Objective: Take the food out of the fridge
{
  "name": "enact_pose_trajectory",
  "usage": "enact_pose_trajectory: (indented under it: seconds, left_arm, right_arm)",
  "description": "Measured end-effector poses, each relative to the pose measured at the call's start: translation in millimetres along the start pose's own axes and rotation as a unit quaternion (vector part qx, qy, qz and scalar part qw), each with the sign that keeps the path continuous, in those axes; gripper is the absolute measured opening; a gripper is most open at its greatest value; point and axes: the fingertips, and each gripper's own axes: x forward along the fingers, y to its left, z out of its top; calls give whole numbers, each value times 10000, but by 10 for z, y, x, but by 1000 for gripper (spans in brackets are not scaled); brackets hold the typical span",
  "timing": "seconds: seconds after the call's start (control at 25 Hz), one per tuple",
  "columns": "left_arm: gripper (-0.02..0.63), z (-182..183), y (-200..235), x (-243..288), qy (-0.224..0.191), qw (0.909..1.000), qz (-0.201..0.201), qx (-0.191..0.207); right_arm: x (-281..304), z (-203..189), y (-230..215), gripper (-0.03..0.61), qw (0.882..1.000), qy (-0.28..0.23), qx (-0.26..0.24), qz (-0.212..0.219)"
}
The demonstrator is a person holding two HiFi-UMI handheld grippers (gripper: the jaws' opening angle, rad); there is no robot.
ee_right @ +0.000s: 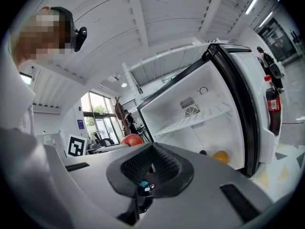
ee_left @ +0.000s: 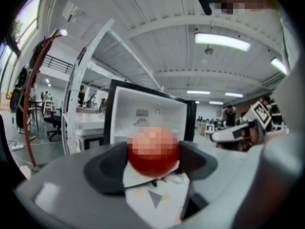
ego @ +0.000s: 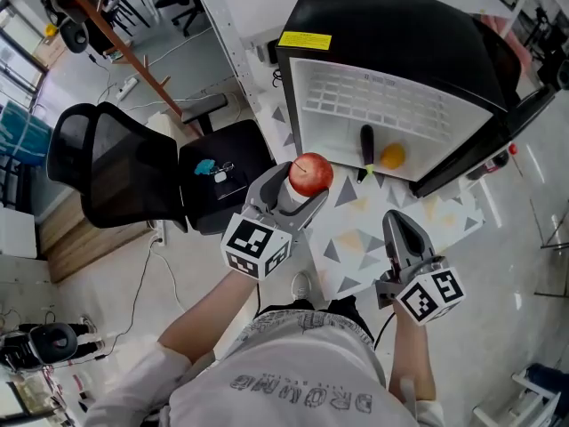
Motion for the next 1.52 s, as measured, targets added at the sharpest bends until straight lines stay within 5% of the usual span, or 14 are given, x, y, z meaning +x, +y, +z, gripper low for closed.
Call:
enact_pose_trajectory:
  seconds: [1.52]
  left_arm:
    - [334,52,-33,166,-9,9998,46,-180]
  right_arm:
    - [35,22,-273,-12,9998,190,111,36]
